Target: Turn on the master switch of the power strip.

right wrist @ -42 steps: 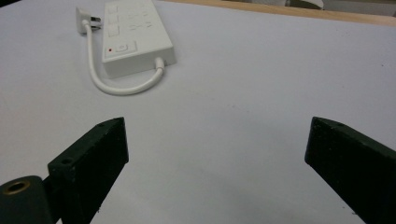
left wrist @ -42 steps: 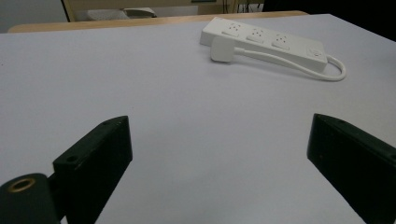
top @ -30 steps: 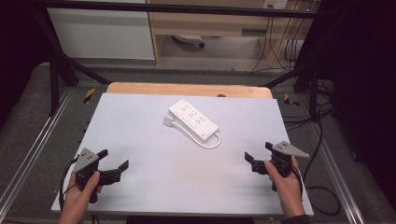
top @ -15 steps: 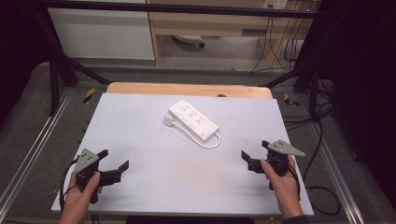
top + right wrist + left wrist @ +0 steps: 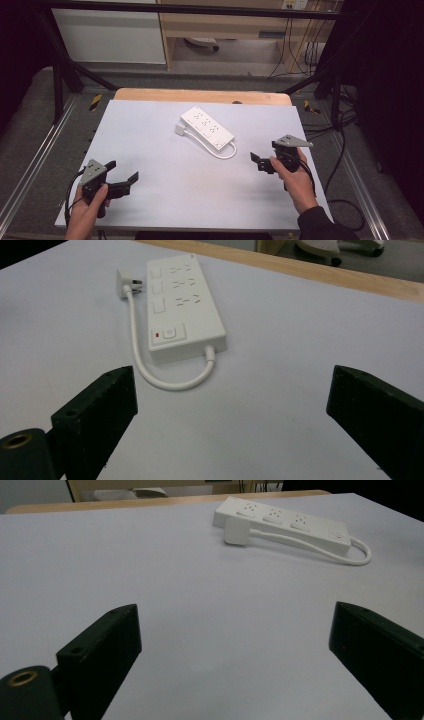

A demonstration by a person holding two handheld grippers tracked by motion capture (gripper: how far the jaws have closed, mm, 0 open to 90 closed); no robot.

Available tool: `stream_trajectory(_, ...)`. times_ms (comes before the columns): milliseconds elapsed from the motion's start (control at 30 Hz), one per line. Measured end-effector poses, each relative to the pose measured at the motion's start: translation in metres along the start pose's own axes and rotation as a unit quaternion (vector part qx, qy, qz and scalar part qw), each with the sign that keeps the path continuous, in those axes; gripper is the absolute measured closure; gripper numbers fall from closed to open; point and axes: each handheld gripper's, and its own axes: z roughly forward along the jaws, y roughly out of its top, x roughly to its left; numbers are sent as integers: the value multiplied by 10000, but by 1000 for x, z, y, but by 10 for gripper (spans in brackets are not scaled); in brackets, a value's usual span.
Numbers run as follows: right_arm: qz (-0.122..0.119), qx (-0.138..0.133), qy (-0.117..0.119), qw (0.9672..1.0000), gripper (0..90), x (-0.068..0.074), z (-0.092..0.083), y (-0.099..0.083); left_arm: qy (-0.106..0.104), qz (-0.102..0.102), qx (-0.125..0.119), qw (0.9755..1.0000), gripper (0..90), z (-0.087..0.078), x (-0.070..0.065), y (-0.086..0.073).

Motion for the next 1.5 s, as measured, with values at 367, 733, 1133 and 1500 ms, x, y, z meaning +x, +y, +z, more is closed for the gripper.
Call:
stream_trajectory(367,-56,444,123,9989,64,7,28,12,-87,50,-28,9999,65,-2,-1,1)
stream_trajectory(733,50,285,245,9993,62,5,39,29,-98,145,11,9998,65,0,-3,1)
stream_trajectory(1133,153,-244,236,9993,396,3,66,46,-90,126,62,9999,65,1,-3,1)
stream_trajectory(1500,161,-228,134,9995,761,5,91,47,-99,64,51,9999,65,0,0,1)
